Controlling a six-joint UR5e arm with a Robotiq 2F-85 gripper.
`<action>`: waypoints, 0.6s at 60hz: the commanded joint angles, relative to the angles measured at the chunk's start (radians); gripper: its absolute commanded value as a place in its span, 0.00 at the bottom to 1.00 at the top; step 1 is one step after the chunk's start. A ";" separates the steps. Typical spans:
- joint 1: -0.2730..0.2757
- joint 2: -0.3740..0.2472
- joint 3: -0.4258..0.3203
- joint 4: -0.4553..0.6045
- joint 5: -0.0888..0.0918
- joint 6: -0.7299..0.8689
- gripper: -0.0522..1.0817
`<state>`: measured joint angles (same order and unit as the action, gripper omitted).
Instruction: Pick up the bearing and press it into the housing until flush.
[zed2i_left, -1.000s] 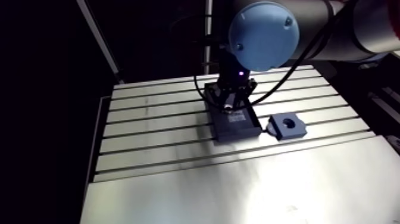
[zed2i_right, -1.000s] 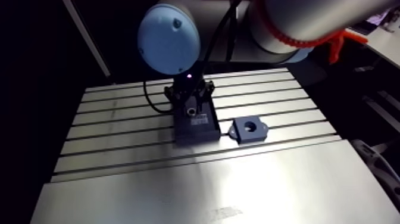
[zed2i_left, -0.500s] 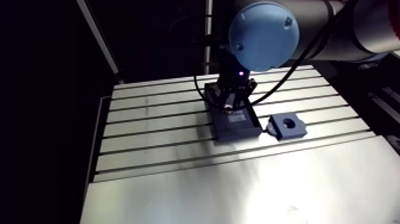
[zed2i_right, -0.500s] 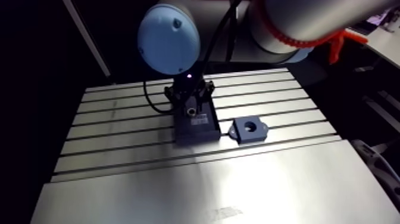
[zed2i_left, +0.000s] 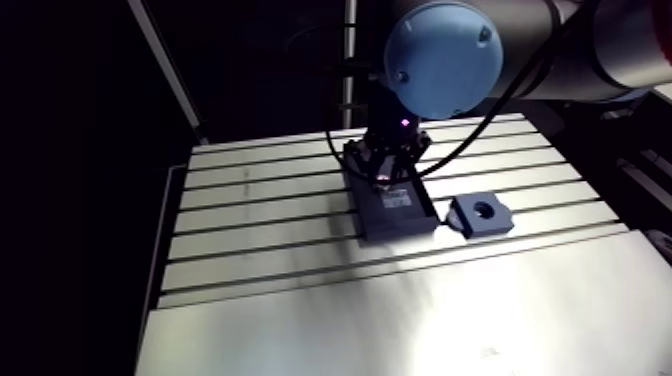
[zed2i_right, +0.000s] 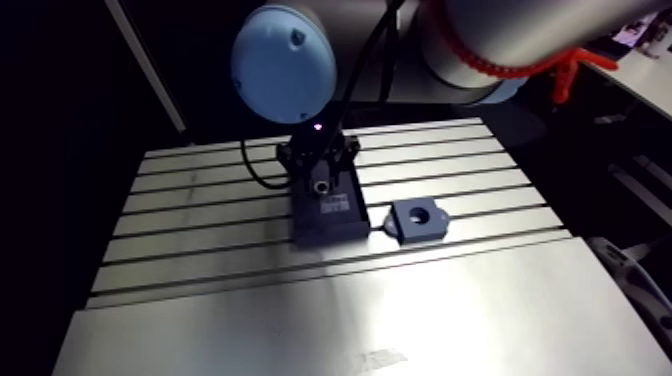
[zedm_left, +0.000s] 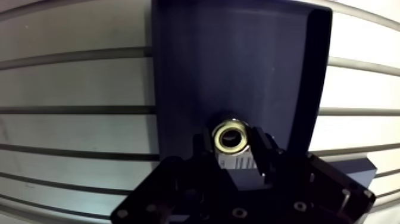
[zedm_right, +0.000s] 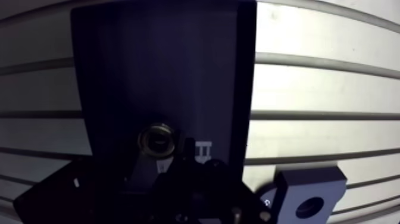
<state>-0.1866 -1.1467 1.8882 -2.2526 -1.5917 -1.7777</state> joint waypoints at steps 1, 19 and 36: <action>-0.002 -0.007 0.001 0.004 -0.003 -0.002 0.61; -0.014 -0.087 -0.029 0.095 -0.007 -0.014 0.62; -0.086 -0.168 -0.012 0.140 -0.007 -0.143 0.63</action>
<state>-0.2200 -1.2628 1.8663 -2.1489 -1.5985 -1.8441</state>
